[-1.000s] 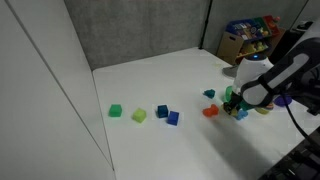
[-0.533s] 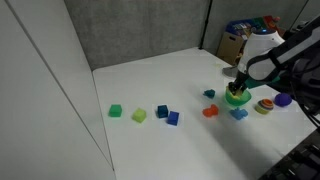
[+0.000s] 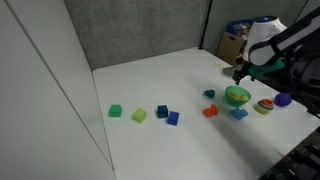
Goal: Put the yellow toy animal in the bowl
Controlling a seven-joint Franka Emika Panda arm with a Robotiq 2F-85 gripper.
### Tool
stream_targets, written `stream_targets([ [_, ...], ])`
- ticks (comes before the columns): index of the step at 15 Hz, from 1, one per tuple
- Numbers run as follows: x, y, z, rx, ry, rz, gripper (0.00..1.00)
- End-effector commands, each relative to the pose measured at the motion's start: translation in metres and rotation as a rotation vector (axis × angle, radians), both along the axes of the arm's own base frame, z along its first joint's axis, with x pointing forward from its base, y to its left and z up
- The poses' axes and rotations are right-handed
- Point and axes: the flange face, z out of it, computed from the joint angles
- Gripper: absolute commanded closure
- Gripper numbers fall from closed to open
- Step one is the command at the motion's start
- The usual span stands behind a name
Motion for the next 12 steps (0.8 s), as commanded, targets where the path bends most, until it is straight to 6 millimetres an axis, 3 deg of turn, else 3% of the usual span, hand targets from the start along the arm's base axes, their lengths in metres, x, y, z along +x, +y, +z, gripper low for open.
stream_targets([
  [1,0.008,0.008,0.032,0.006,0.027,0.016,0.00],
  [7,-0.004,0.038,0.093,0.078,0.081,0.098,0.00],
  [12,-0.035,0.064,0.144,0.127,0.122,0.188,0.00],
])
